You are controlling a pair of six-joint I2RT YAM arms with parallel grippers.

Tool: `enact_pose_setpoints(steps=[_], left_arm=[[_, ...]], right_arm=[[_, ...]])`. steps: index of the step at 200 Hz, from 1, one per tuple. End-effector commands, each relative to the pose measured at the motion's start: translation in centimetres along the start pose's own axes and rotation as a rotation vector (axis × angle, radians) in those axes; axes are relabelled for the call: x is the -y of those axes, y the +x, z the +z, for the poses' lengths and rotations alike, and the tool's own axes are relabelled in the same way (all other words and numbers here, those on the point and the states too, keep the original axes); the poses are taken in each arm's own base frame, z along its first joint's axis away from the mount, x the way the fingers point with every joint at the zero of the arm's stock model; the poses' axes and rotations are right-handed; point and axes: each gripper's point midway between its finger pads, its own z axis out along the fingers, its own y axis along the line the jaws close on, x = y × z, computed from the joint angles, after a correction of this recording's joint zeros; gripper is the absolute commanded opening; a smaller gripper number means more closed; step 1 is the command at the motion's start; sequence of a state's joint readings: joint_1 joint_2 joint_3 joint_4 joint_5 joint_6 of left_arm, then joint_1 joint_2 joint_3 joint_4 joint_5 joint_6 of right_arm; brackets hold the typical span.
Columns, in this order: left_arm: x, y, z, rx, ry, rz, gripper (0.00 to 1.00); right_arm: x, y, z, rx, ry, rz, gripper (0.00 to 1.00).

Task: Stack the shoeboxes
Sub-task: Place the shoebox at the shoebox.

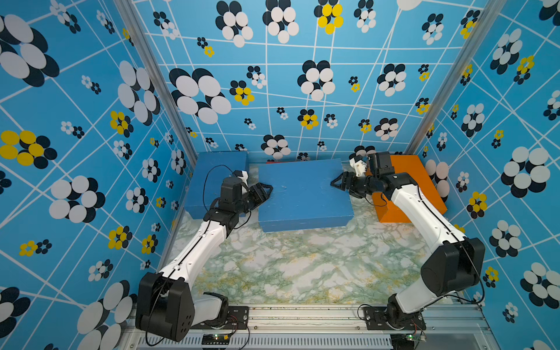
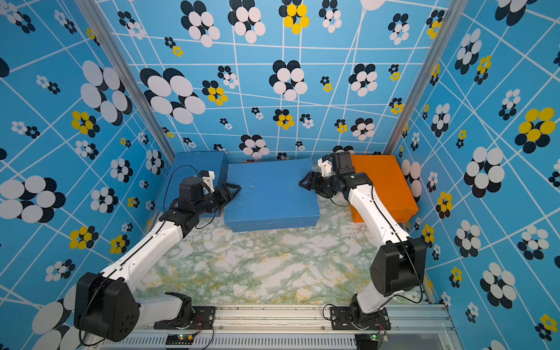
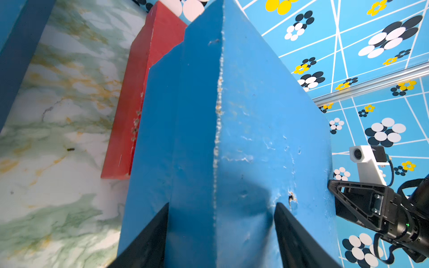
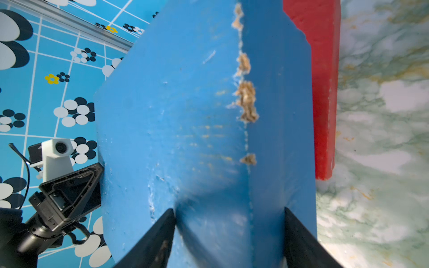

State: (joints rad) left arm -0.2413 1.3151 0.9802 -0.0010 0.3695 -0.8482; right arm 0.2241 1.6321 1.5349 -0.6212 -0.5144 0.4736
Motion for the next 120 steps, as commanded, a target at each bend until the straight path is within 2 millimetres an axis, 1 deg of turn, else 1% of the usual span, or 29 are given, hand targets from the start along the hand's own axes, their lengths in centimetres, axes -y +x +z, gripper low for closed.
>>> enact_pose_setpoints(steps=[1, 28, 41, 81, 120], left_arm=[[7.7, -0.7, 0.2, -0.042, 0.279, 0.102, 0.68], [7.3, -2.1, 2.1, -0.034, 0.275, 0.094, 0.69], [7.5, -2.8, 2.9, -0.032, 0.278, 0.099, 0.68], [8.2, -4.6, 5.1, -0.032, 0.276, 0.121, 0.68], [7.1, -6.4, 6.9, -0.022, 0.262, 0.106, 0.68]], right_arm=[[-5.3, 0.6, 0.4, -0.089, -0.195, -0.055, 0.71], [-4.8, -1.1, 1.4, -0.081, -0.185, -0.044, 0.72], [-4.7, -1.9, 1.8, -0.079, -0.182, -0.041, 0.73], [-4.2, -3.4, 3.2, -0.102, -0.17, -0.036, 0.73], [-3.8, -4.6, 4.6, -0.107, -0.17, -0.026, 0.73]])
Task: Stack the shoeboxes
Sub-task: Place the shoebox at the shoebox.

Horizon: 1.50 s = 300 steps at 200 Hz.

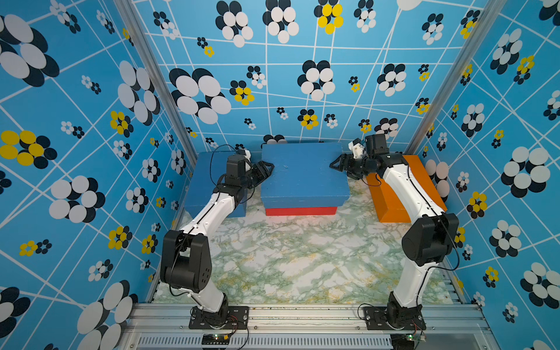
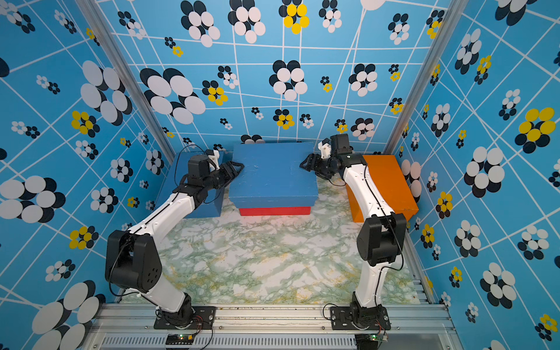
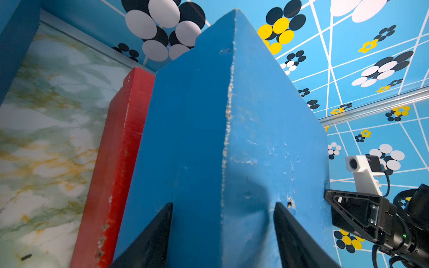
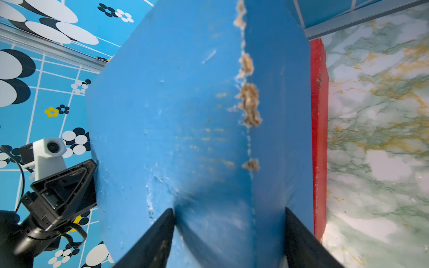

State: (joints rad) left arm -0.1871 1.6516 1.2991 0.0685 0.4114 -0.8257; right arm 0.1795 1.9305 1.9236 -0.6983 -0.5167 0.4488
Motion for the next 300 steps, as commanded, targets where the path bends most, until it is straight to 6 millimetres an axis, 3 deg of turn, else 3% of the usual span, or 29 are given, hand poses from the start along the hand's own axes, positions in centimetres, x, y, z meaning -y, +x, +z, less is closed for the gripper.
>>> enact_pose_setpoints(steps=[1, 59, 110, 123, 126, 145, 193, 233, 300], left_arm=[[6.3, 0.4, 0.6, -0.064, 0.227, 0.077, 0.68], [5.0, -0.4, 3.6, -0.082, 0.212, 0.058, 0.68], [4.0, -0.5, 4.6, -0.078, 0.211, 0.037, 0.68], [3.9, -0.5, 4.7, -0.078, 0.209, 0.037, 0.68], [3.9, -0.6, 4.6, -0.076, 0.21, 0.037, 0.68], [4.0, -0.7, 4.6, -0.074, 0.213, 0.04, 0.68], [2.8, -1.0, 5.6, -0.082, 0.199, 0.025, 0.75], [2.5, -1.1, 5.9, -0.086, 0.192, 0.028, 0.88], [2.1, -1.6, 6.0, -0.084, 0.183, 0.028, 0.94]], right_arm=[[-4.9, 2.9, 1.4, -0.146, -0.184, -0.019, 0.73], [-4.2, 1.3, 3.1, -0.15, -0.18, -0.007, 0.72], [-3.7, 0.3, 4.1, -0.154, -0.177, 0.002, 0.72], [-4.2, -0.3, 3.5, -0.141, -0.182, -0.006, 0.72], [-3.4, 0.0, 4.5, -0.16, -0.173, 0.009, 0.72], [-3.7, -0.5, 4.6, -0.153, -0.177, 0.006, 0.73], [-3.2, -1.1, 5.2, -0.153, -0.167, 0.012, 0.76], [-2.7, -1.7, 5.3, -0.136, -0.153, 0.025, 0.78], [-2.9, -2.2, 4.6, -0.121, -0.146, 0.021, 0.83]])
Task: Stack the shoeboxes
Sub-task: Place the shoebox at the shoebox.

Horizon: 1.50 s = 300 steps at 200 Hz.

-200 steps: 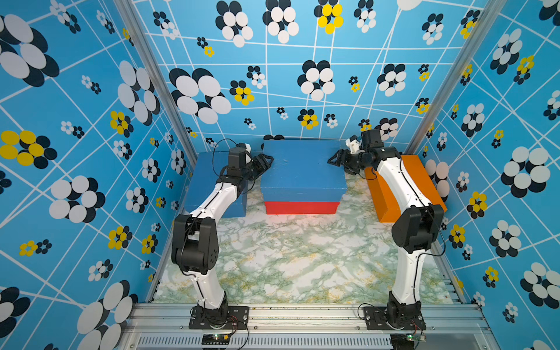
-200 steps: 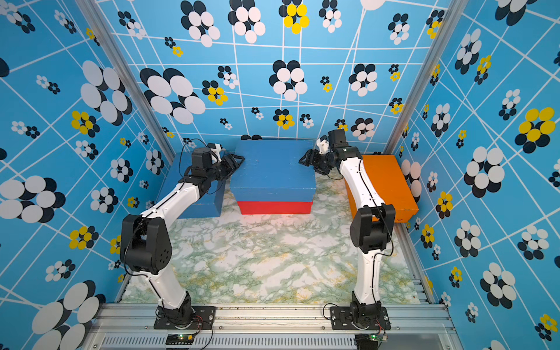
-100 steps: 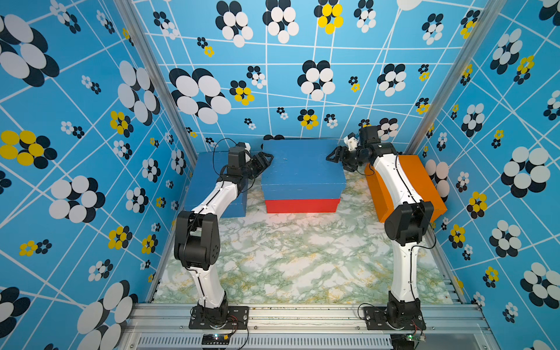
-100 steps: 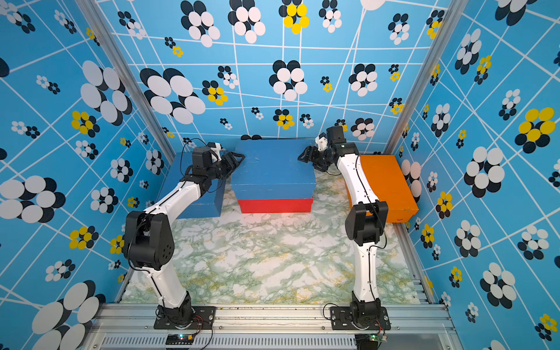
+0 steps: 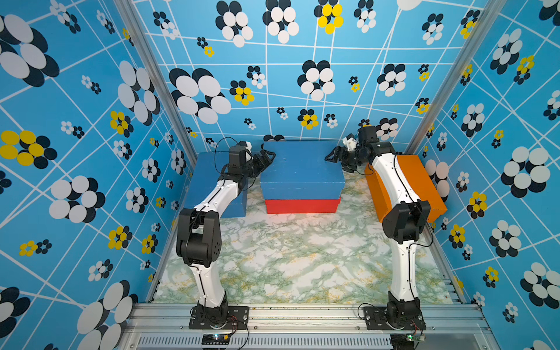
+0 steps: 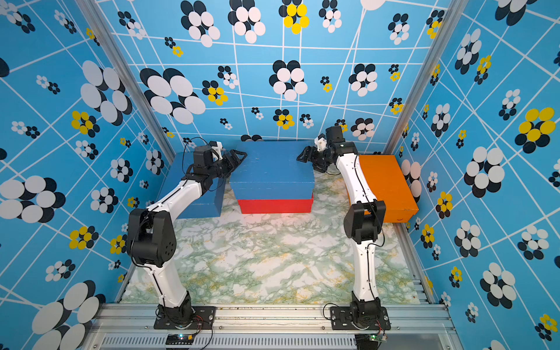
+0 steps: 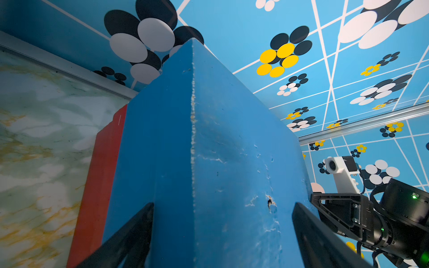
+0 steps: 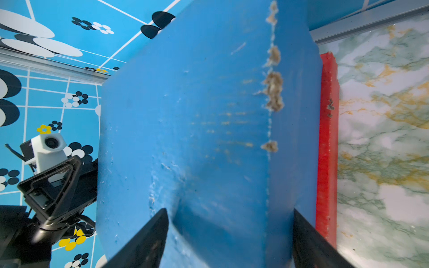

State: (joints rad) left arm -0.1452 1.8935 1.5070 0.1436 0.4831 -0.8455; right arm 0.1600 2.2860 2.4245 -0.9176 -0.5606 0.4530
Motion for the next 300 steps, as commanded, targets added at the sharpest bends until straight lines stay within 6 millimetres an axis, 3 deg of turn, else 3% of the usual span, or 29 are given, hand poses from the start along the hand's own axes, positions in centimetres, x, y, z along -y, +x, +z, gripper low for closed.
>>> enact_pose_setpoints(steps=[1, 30, 104, 180, 203, 211, 300], left_arm=[[3.7, 2.0, 1.0, -0.091, 0.129, 0.041, 0.94], [3.5, 2.2, 1.0, -0.094, 0.12, 0.04, 1.0], [3.8, 2.0, 1.1, -0.09, 0.12, 0.043, 1.0], [3.8, 2.1, 1.1, -0.092, 0.112, 0.048, 1.0], [4.1, 1.9, 0.8, -0.086, 0.114, 0.054, 0.99], [4.1, 1.9, 0.8, -0.087, 0.114, 0.054, 1.0], [2.4, 0.4, -0.5, -0.046, 0.051, 0.061, 1.0]], right_arm=[[-4.5, 1.6, 0.3, -0.062, -0.14, -0.038, 0.83], [-4.1, 1.2, 0.2, -0.051, -0.132, -0.028, 0.86], [-3.7, -0.6, 0.0, -0.017, -0.149, 0.002, 0.83], [-2.8, 0.4, 0.4, -0.054, -0.119, 0.008, 0.83], [-2.5, 0.4, 0.1, -0.042, -0.092, 0.0, 0.88], [-2.5, 0.4, -0.1, -0.037, -0.087, -0.005, 0.98], [-2.4, -0.1, -1.0, -0.008, -0.056, -0.001, 0.99]])
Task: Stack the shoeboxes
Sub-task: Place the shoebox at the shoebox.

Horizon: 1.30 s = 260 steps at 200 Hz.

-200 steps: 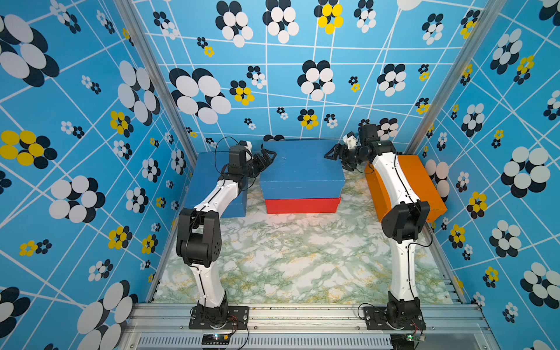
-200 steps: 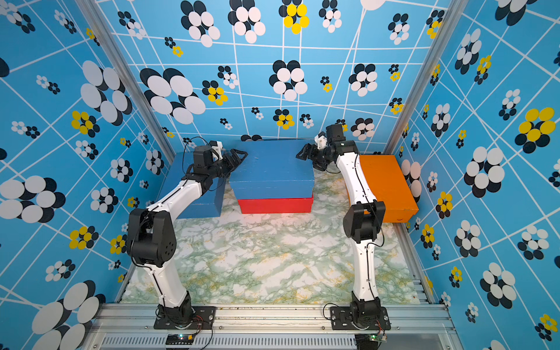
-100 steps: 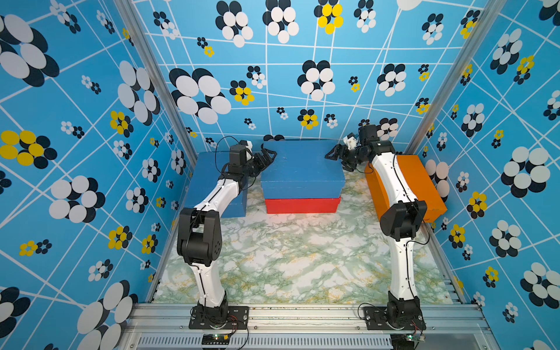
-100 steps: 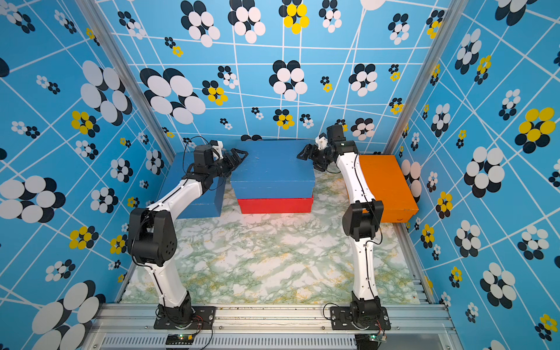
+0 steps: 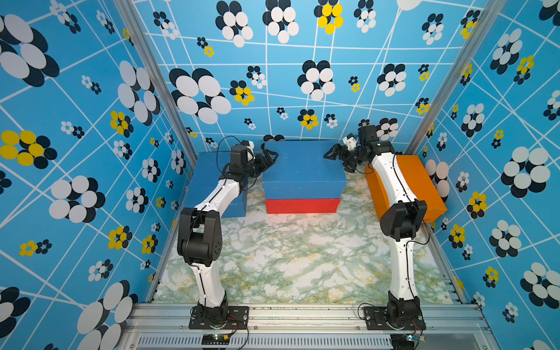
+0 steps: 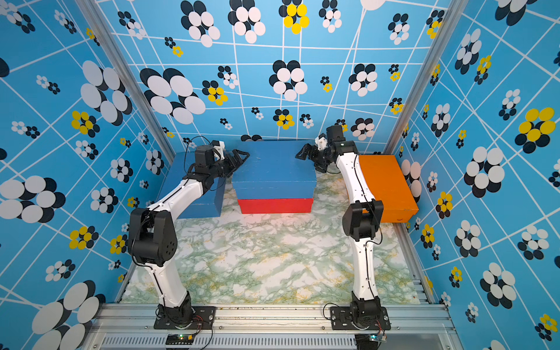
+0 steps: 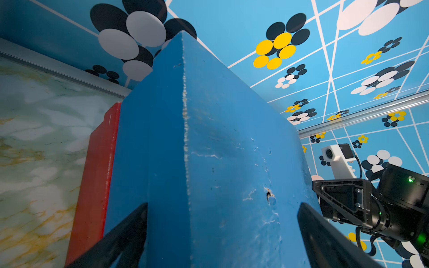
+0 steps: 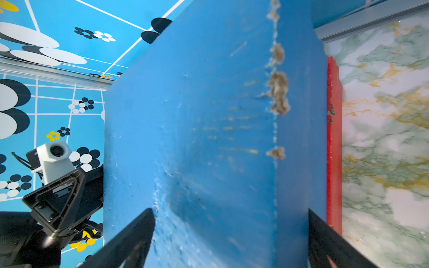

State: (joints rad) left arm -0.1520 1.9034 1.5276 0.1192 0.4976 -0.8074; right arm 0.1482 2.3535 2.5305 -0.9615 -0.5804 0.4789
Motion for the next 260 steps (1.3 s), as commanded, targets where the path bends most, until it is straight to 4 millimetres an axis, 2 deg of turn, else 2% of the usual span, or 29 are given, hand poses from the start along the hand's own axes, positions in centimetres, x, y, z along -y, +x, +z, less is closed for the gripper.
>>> enact_pose_setpoints(steps=[1, 35, 76, 131, 136, 157, 160, 165, 196, 227, 230, 235, 250, 260], left_arm=[[2.1, -0.1, -0.9, -0.021, 0.047, 0.029, 1.0], [1.5, -0.3, -1.0, -0.018, 0.025, 0.036, 0.99], [0.3, -1.7, -1.8, 0.014, -0.005, 0.024, 1.0], [-0.8, -4.4, -3.7, 0.064, -0.038, 0.027, 0.99], [0.3, -5.1, -4.6, 0.086, -0.025, 0.041, 1.0], [1.4, -6.3, -6.4, 0.122, -0.019, 0.058, 1.0], [1.5, -6.4, -6.7, 0.126, -0.02, 0.061, 1.0], [2.0, -6.6, -7.2, 0.136, -0.019, 0.073, 1.0], [4.5, -7.3, -9.9, 0.177, -0.019, 0.132, 1.0], [6.8, -7.0, -12.2, 0.202, 0.012, 0.168, 1.0], [7.0, -6.9, -12.3, 0.203, 0.013, 0.175, 1.0], [7.5, -6.7, -12.7, 0.208, 0.018, 0.184, 1.0], [8.8, -5.9, -13.4, 0.205, 0.021, 0.225, 1.0], [9.8, -5.0, -13.7, 0.198, 0.018, 0.261, 0.99]], right_arm=[[-2.8, 0.8, -1.3, -0.004, -0.044, -0.037, 0.99], [-2.6, 0.5, -1.7, 0.01, -0.03, -0.04, 0.99], [-2.5, 0.1, -2.5, 0.036, 0.004, -0.043, 0.99], [-1.6, -1.0, -5.7, 0.115, 0.101, -0.034, 0.99], [-1.6, -1.0, -6.0, 0.122, 0.11, -0.035, 0.99], [-1.1, -1.1, -7.5, 0.154, 0.176, -0.042, 0.99], [-1.9, -1.2, -8.9, 0.181, 0.177, -0.052, 0.99], [-2.0, -1.1, -9.8, 0.193, 0.195, -0.055, 0.99], [-2.2, 0.0, -13.7, 0.272, 0.247, -0.067, 0.99], [-2.0, 3.1, -17.5, 0.396, 0.226, -0.06, 0.99], [-0.9, 2.9, -18.5, 0.425, 0.238, -0.042, 0.99], [-0.7, 3.3, -19.5, 0.453, 0.24, -0.041, 0.99], [0.0, 5.5, -21.5, 0.501, 0.267, -0.044, 0.99], [1.6, 7.5, -22.0, 0.507, 0.311, -0.029, 0.99]])
